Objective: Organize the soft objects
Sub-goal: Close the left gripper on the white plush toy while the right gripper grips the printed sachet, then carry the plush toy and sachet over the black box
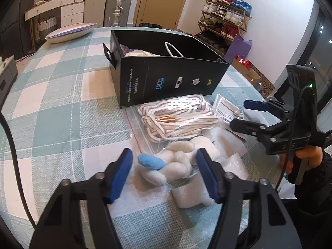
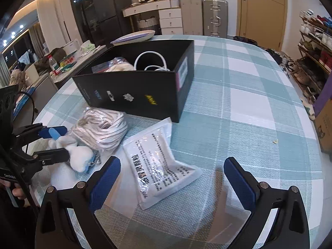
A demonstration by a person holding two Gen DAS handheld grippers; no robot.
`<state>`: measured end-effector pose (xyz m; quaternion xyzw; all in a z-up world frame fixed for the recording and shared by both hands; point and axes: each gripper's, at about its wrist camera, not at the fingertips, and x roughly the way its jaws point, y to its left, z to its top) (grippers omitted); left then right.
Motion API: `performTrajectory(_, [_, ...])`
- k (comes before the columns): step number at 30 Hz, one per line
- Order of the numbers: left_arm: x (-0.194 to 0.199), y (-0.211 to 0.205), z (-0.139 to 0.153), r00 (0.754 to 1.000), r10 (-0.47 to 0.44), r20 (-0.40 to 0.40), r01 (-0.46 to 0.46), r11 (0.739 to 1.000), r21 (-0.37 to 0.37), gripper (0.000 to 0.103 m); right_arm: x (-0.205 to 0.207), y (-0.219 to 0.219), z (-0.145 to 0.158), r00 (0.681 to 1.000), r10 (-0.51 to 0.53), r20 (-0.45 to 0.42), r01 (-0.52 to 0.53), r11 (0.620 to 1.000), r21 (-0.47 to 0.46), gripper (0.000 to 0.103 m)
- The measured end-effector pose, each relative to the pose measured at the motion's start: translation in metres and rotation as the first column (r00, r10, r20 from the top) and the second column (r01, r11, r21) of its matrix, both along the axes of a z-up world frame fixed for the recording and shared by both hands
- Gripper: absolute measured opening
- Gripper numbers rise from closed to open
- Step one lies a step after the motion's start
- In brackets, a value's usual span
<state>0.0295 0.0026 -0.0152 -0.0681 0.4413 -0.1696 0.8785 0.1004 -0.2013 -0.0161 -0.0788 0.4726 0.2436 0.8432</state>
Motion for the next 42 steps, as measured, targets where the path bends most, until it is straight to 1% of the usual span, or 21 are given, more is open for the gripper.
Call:
performTrajectory(2, [0.0,0.0,0.001,1.0,-0.008,-0.004,0.008,1.0,-0.012,0.045,-0.001,0.004,-0.002,1.0,0.013,-0.002,-0.013,1.0,-0.015,0.1])
performTrajectory(4, [-0.001,-0.001,0.001,1.0,-0.011,0.003,0.011,1.0,-0.007,0.044,-0.002,0.007,-0.004,1.0,0.022,-0.009,-0.022,1.0,-0.022,0.099])
performTrajectory(6, [-0.001,-0.001,0.003,1.0,-0.012,0.008,0.012,1.0,-0.008,0.043,-0.001,0.008,-0.006,0.999,0.032,-0.018,-0.032,0.999,-0.021,0.091])
performTrajectory(11, [-0.004,-0.001,0.009,0.999,-0.035,0.032,0.035,0.999,0.009,0.04,0.0,0.009,-0.005,0.999,0.041,-0.011,-0.041,0.999,-0.028,0.082])
performTrajectory(17, [-0.005,0.001,0.014,0.998,-0.042,0.048,0.042,0.999,0.003,0.039,-0.003,0.018,-0.005,0.997,0.07,0.014,-0.069,0.995,-0.072,0.078])
performTrajectory(18, [-0.006,0.001,0.015,0.998,-0.044,0.05,0.044,0.999,0.0,0.039,-0.004,0.019,-0.005,0.997,0.078,0.015,-0.077,0.994,-0.078,0.073])
performTrajectory(21, [-0.007,0.001,0.018,0.997,-0.05,0.058,0.05,0.999,-0.001,0.039,-0.005,0.02,-0.004,0.996,0.09,0.017,-0.088,0.993,-0.073,0.066])
performTrajectory(23, [-0.008,0.001,0.019,0.997,-0.052,0.062,0.053,0.999,-0.007,0.039,-0.007,0.02,-0.002,0.995,0.101,0.019,-0.099,0.993,-0.071,0.055])
performTrajectory(26, [-0.009,0.002,0.021,0.996,-0.051,0.07,0.052,0.999,-0.012,0.039,-0.011,0.017,-0.001,0.992,0.121,0.021,-0.119,0.99,-0.075,0.048])
performTrajectory(27, [-0.01,0.003,0.022,0.996,-0.049,0.072,0.05,0.999,-0.015,0.039,-0.012,0.016,-0.001,0.992,0.123,0.024,-0.121,0.99,-0.079,0.042])
performTrajectory(32, [-0.011,0.004,0.026,0.995,-0.046,0.09,0.048,0.999,-0.026,0.039,-0.013,0.009,0.003,0.993,0.113,0.037,-0.11,0.991,-0.071,0.037])
performTrajectory(36, [-0.014,0.005,0.032,0.993,-0.042,0.112,0.046,0.998,-0.031,0.039,-0.015,0.005,0.011,0.992,0.115,0.053,-0.112,0.992,-0.053,0.036])
performTrajectory(42, [-0.015,0.012,0.04,0.989,-0.007,0.146,0.013,0.999,-0.043,0.039,-0.022,0.005,0.03,0.987,0.122,0.107,-0.119,0.992,-0.035,0.036])
